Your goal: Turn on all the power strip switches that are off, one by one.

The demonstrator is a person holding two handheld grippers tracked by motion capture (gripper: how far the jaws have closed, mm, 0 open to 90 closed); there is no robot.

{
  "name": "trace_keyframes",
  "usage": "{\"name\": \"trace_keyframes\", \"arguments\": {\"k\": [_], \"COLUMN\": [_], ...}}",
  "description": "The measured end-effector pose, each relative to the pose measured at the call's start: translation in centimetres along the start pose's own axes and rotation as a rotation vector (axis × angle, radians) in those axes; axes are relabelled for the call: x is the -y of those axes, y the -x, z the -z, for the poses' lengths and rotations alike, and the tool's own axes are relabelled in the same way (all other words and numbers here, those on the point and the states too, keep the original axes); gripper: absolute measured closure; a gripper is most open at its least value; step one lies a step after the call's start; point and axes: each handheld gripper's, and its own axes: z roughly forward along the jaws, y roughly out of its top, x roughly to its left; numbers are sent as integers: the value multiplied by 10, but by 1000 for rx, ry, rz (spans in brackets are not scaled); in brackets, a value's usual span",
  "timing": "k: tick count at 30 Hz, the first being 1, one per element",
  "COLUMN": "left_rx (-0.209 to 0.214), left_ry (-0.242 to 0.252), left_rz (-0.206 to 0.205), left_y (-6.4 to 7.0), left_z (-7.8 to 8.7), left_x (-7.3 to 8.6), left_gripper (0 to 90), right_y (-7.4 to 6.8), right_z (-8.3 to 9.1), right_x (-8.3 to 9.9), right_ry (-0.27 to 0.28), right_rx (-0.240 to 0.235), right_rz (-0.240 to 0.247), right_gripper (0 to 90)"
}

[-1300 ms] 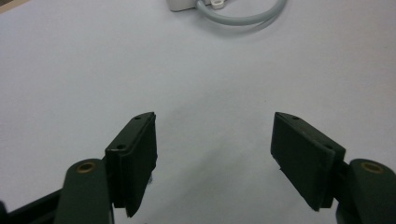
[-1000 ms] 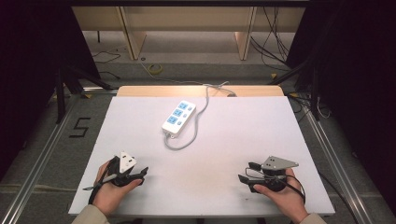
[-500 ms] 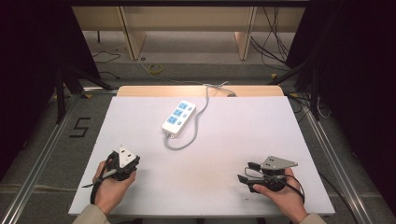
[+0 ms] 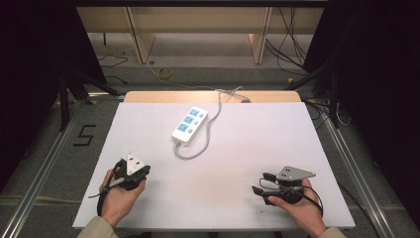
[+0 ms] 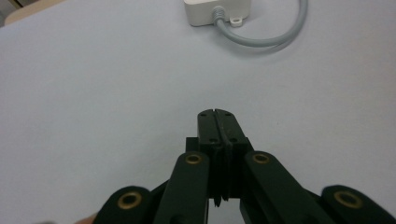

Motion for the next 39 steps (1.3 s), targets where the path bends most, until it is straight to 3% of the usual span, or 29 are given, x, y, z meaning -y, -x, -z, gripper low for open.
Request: {"name": "trace_keyframes", "arguments": {"k": [6,20,24,28,39], "left_rx": [12,24,7,20,30], "left_ry": [-23,-18,-31,-34,-45], "left_rz": [-1,-13,7,4,-34], "left_y": [0,1,0,0,6], "left_z": [-3,-19,-21,-23,-36], "left_x": [-2,-20,-25,-28,-50], "left_gripper": [895,895,896,897,897], "right_y": [1,1,1,0,-2], "right_z": [0,1,1,2,2], "right_x": [0,1,1,1,0], "right_ry": [3,14,15,11,7], "right_rx": [3,4,5,6,13], "right_rz": [0,-5,-1,0,10], "right_gripper": [340,341,340,340,340]}}
